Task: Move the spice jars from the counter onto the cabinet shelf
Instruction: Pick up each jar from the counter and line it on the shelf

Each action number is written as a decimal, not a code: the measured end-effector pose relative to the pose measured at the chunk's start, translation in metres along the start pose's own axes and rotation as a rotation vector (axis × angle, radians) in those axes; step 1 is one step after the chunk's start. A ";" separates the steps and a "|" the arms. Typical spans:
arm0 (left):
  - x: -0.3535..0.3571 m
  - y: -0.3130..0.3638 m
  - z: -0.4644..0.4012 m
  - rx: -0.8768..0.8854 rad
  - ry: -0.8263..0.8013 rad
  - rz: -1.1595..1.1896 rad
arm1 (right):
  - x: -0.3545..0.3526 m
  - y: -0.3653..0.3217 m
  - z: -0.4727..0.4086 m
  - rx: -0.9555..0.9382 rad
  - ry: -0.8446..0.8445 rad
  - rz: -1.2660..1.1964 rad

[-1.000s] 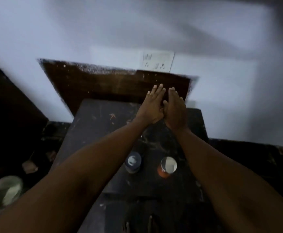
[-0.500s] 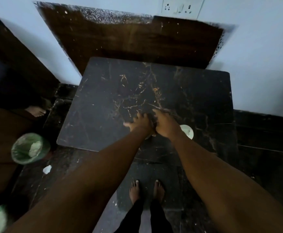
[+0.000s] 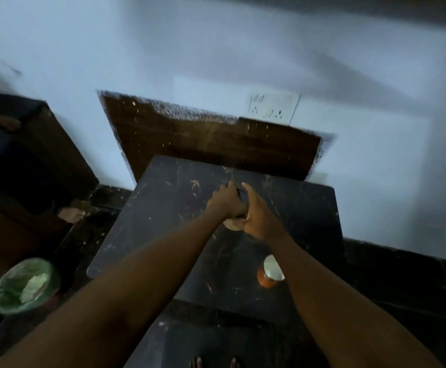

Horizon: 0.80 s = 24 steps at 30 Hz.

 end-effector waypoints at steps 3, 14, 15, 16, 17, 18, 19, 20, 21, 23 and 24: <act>-0.058 0.031 0.002 0.097 0.016 0.116 | -0.049 -0.034 -0.016 -0.037 0.094 -0.021; -0.198 0.120 0.029 0.392 0.056 0.707 | -0.214 -0.134 -0.039 -0.161 0.318 -0.090; -0.205 0.126 0.030 0.398 0.053 0.759 | -0.227 -0.139 -0.040 -0.175 0.336 -0.103; -0.212 0.137 0.032 0.411 0.048 0.797 | -0.244 -0.146 -0.041 -0.191 0.363 -0.119; -0.216 0.145 0.033 0.422 0.039 0.820 | -0.258 -0.151 -0.041 -0.200 0.388 -0.140; -0.221 0.158 0.033 0.438 0.030 0.826 | -0.276 -0.155 -0.041 -0.208 0.411 -0.161; -0.224 0.169 0.033 0.462 0.020 0.826 | -0.291 -0.160 -0.043 -0.221 0.421 -0.183; -0.227 0.181 0.032 0.499 0.012 0.821 | -0.306 -0.164 -0.045 -0.235 0.423 -0.196; -0.231 0.198 0.029 0.544 0.016 0.812 | -0.327 -0.168 -0.047 -0.255 0.430 -0.190; -0.242 0.228 0.023 0.628 0.046 0.771 | -0.365 -0.173 -0.051 -0.290 0.436 -0.177; -0.247 0.242 0.021 0.663 0.064 0.754 | -0.382 -0.173 -0.053 -0.300 0.438 -0.188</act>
Point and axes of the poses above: each hand's wrist, its own z-axis away from the middle knuckle, its own x-axis out of the palm, y = z × x, the point moved 2 cm from there along -z, towards the middle knuckle, and after that the axes turned 2 degrees about y, right-handed, at the moved point
